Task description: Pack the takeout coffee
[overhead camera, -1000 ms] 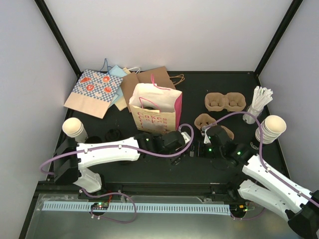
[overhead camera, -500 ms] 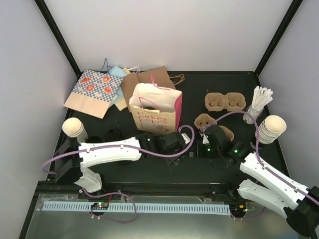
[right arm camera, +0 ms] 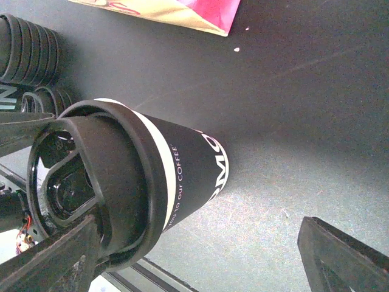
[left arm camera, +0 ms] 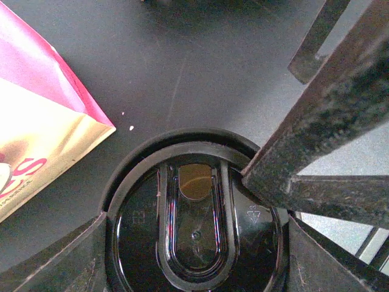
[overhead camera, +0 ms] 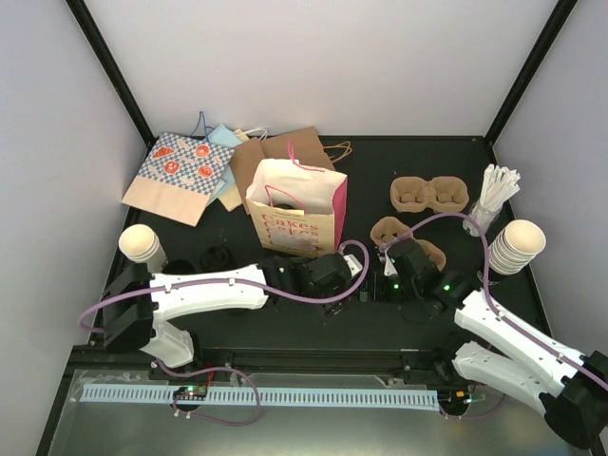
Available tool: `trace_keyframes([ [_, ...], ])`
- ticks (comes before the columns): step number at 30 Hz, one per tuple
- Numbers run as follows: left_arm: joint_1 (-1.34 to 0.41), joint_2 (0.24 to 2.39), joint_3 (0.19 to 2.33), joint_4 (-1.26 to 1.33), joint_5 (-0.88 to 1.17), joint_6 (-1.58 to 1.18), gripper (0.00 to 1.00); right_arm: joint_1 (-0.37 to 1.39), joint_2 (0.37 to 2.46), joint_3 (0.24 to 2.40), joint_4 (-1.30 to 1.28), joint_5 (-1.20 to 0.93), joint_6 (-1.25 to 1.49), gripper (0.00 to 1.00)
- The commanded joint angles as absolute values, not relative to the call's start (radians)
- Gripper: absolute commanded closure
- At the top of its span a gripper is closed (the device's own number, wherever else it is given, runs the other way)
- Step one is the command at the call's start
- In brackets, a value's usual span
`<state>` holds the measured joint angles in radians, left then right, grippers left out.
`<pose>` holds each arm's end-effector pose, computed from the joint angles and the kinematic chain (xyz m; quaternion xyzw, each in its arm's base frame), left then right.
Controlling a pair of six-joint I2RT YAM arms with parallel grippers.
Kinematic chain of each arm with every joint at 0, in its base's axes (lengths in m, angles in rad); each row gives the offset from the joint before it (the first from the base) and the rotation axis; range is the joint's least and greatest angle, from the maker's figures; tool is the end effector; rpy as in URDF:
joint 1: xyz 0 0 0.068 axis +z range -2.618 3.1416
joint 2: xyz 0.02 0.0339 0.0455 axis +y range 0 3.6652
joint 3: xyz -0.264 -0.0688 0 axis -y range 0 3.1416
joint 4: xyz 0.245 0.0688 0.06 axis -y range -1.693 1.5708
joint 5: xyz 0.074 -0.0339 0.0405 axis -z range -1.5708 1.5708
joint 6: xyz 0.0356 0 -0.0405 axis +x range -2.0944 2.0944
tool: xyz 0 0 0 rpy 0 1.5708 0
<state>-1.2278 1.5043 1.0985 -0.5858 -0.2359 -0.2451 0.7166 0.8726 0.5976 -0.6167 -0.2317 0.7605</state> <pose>0.1123 -0.2898 0.2444 0.4194 0.8550 -0.1069 0.2858 0.1233 0.1182 0.2224 -0.0179 0.9372 0.3033 0.1713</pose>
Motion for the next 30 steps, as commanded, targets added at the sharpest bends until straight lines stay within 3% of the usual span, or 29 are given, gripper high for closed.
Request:
trace_keyframes([
  [1, -1.225, 1.516, 1.042, -0.565, -0.217, -0.253, 0.26, 0.713, 0.878, 0.579, -0.588, -0.267, 0.745, 0.09],
  [14, -1.221, 1.451, 0.982, -0.547, -0.172, -0.291, 0.25, 0.713, 0.838, 0.658, -0.623, -0.262, 0.654, 0.11],
  [27, -1.22, 1.424, 1.142, -0.629, -0.161, -0.263, 0.03, 0.713, 0.843, 0.813, -0.739, -0.163, 0.522, 0.11],
  [30, -1.221, 1.422, 1.187, -0.669, -0.168, -0.261, 0.01, 0.713, 0.838, 0.814, -0.741, -0.166, 0.506, 0.11],
])
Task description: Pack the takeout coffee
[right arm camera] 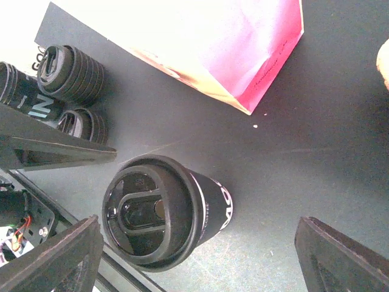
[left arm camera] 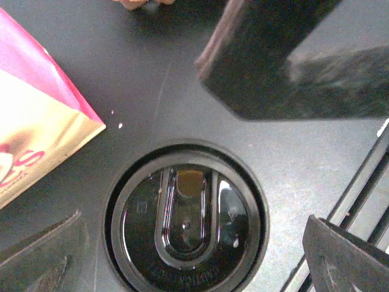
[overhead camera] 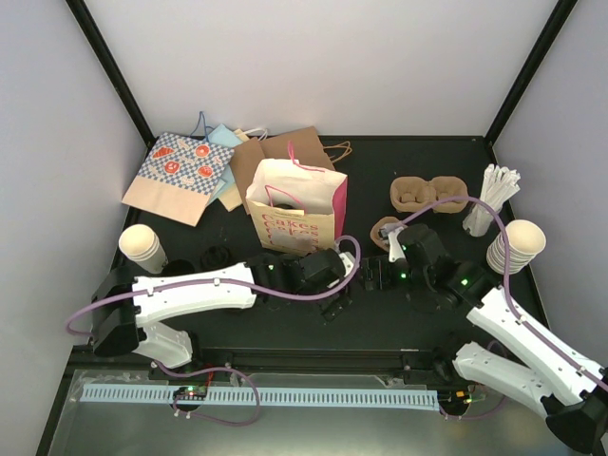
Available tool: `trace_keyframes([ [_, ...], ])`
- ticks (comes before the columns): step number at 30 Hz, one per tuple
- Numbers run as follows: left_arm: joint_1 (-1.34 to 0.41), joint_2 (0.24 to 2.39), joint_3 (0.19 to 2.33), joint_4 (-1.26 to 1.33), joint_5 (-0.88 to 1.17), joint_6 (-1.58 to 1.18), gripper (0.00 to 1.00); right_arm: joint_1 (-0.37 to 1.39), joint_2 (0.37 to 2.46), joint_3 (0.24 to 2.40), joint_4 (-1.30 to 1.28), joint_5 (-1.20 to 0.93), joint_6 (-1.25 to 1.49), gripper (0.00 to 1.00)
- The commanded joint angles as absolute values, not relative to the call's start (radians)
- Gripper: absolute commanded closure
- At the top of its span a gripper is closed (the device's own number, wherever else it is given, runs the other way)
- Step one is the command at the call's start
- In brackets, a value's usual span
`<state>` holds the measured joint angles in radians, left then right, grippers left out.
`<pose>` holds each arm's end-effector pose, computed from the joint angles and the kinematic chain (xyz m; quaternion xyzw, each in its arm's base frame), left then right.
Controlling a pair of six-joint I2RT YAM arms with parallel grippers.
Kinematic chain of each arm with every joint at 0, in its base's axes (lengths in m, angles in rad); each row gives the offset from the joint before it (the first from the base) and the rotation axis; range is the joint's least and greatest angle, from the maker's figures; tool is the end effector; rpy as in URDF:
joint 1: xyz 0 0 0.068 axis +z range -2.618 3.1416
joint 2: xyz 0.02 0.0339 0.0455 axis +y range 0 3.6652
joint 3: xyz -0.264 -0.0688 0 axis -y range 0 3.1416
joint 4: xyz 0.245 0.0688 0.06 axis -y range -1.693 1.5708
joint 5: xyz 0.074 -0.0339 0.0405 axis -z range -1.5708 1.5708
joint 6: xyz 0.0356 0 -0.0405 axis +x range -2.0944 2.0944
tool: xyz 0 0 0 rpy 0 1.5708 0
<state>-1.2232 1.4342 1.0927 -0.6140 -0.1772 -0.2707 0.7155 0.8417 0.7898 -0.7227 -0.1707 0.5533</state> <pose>0.1074 -0.2780 0.2605 0.4114 0.8560 -0.1430 0.2786 0.1242 0.1160 0.2813 -0.1073 0.9127 0.2922 0.2645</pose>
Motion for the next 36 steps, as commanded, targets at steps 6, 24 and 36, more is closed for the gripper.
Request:
trace_keyframes([
  [6, -1.218, 1.341, 1.186, -0.717, -0.202, -0.321, 0.01, 0.714, 0.816, 0.828, -0.765, -0.154, 0.416, 0.13],
  [24, -0.947, 0.902, 0.635, -0.371, 0.191, -0.751, 0.22, 0.98, 1.145, 1.059, -0.921, -0.025, 0.368, 0.0],
  [36, -0.824, 0.949, 0.563, -0.228, 0.379, -0.797, 0.36, 1.084, 1.342, 1.136, -0.966, 0.143, 0.5, 0.02],
])
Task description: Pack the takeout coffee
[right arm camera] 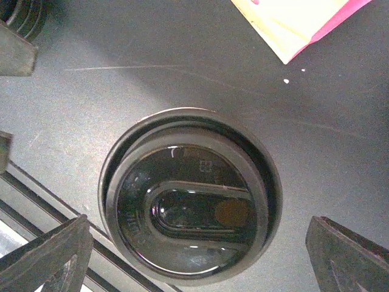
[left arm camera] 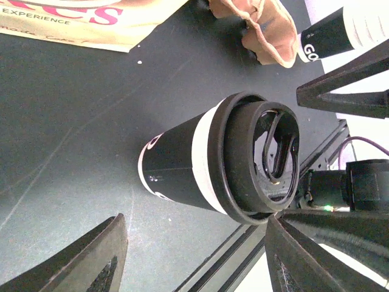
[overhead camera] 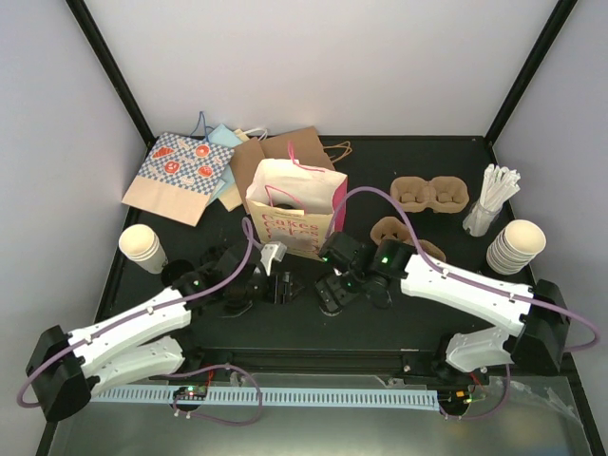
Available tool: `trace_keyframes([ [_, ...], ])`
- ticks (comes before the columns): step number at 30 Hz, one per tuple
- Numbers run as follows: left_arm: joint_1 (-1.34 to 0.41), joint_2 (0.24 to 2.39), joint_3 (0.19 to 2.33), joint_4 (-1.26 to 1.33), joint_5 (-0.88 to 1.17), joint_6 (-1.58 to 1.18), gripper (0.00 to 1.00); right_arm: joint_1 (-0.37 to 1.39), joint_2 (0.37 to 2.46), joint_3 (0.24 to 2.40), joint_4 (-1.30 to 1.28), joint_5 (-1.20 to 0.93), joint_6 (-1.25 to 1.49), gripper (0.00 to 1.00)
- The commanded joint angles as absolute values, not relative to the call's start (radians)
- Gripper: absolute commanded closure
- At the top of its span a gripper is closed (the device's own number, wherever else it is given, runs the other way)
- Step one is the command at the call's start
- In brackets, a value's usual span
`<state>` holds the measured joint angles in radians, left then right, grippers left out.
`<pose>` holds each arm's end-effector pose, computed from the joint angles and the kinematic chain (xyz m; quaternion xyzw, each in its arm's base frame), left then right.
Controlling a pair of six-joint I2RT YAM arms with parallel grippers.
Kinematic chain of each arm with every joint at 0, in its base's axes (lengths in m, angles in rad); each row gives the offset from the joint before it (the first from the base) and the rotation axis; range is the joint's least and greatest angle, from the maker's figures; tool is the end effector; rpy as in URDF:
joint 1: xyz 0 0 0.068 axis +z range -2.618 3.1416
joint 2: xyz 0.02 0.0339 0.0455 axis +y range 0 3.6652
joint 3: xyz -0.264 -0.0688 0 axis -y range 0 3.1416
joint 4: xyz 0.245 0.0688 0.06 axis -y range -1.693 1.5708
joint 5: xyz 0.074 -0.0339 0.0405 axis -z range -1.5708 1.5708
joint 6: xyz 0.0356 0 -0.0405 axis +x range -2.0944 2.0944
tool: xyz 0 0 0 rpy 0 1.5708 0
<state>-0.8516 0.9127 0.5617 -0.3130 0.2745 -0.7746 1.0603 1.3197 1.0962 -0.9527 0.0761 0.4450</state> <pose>0.1209 -0.1527 0.2277 0.0942 0.8875 -0.3997 0.2089 0.1239 0.2157 0.2723 -0.2896 0.9361 0.1067 0.1685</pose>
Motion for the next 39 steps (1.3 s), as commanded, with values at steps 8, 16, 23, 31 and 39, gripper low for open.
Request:
trace_keyframes([
  [8, -0.789, 1.06, 0.575, -0.171, 0.482, -0.804, 0.43, 1.105, 1.393, 1.155, -0.975, 0.158, 0.508, 0.06],
  [16, -0.784, 1.097, 0.563, -0.133, 0.498, -0.808, 0.46, 1.11, 1.41, 1.152, -0.969, 0.144, 0.506, 0.2],
  [23, -0.784, 1.147, 0.553, -0.073, 0.531, -0.82, 0.49, 1.115, 1.419, 1.136, -0.97, 0.143, 0.499, 0.28],
  [31, -0.784, 1.174, 0.55, -0.046, 0.54, -0.826, 0.49, 1.136, 1.401, 1.09, -0.943, 0.126, 0.507, 0.28],
  [39, -0.784, 1.209, 0.541, -0.048, 0.544, -0.828, 0.53, 1.15, 1.378, 1.032, -0.902, 0.114, 0.534, 0.27],
])
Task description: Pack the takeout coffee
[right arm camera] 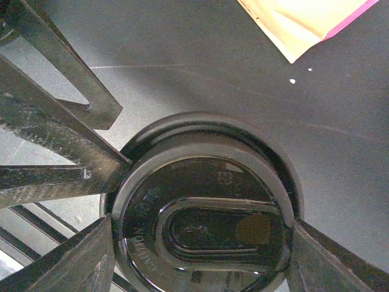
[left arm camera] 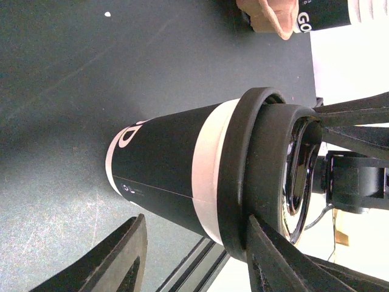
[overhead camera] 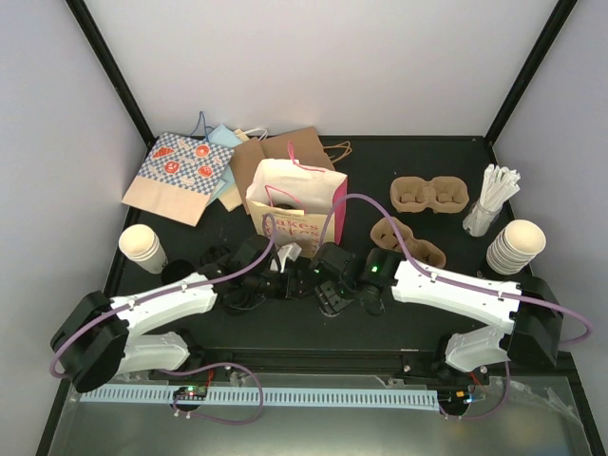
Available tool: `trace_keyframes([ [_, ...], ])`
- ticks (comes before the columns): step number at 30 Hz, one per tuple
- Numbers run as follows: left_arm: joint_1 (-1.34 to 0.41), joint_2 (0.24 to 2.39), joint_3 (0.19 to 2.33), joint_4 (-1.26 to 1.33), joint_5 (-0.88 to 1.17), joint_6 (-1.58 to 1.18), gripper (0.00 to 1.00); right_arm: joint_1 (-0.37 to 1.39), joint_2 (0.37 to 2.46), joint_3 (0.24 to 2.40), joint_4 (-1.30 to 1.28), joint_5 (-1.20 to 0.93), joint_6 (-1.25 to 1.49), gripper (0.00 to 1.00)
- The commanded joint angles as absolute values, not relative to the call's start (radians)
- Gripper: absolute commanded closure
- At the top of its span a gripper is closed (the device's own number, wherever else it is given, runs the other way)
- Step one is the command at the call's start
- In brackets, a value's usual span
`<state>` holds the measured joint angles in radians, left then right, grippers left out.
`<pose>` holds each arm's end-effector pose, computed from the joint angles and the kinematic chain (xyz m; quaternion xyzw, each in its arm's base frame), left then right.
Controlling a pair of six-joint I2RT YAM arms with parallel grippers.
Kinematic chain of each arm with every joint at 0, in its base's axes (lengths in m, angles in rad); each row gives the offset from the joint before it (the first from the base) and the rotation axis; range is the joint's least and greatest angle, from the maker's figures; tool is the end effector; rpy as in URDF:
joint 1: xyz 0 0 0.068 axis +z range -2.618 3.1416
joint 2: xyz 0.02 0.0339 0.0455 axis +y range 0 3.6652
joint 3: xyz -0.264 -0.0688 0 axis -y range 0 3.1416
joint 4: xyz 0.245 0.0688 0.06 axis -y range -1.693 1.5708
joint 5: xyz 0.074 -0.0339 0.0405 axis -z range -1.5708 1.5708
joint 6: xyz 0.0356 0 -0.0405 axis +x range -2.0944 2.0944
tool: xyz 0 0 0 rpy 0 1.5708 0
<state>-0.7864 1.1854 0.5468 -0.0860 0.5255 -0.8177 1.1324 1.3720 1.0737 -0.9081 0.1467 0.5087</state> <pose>0.1510 -0.1766 0.1908 0.0929 0.8821 -0.4496 0.1054 0.1145 0.2319 0.2556 -0.2883 0.9376 0.0830 0.1759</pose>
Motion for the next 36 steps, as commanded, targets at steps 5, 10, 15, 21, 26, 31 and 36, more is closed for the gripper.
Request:
trace_keyframes([
  [5, -0.784, 1.222, 0.519, -0.05, 0.533, -0.836, 0.58, 1.15, 1.379, 1.027, -0.9, 0.115, 0.535, 0.27],
  [10, -0.784, 1.236, 0.5, -0.064, 0.511, -0.841, 0.61, 1.155, 1.385, 1.015, -0.899, 0.109, 0.534, 0.27],
  [15, -0.787, 1.272, 0.486, -0.066, 0.513, -0.855, 0.63, 1.158, 1.385, 0.991, -0.891, 0.09, 0.534, 0.27],
  [21, -0.796, 1.289, 0.448, -0.056, 0.492, -0.881, 0.65, 1.159, 1.375, 0.947, -0.871, 0.065, 0.532, 0.27],
  [26, -0.796, 1.336, 0.41, -0.025, 0.496, -0.911, 0.66, 1.16, 1.377, 0.933, -0.866, 0.029, 0.52, 0.27],
  [31, -0.796, 1.29, 0.408, -0.039, 0.496, -0.915, 0.67, 1.16, 1.348, 0.936, -0.873, -0.001, 0.486, 0.27],
  [36, -0.784, 1.122, 0.48, -0.15, 0.47, -0.89, 0.58, 1.163, 1.319, 0.938, -0.86, -0.068, 0.389, 0.27],
])
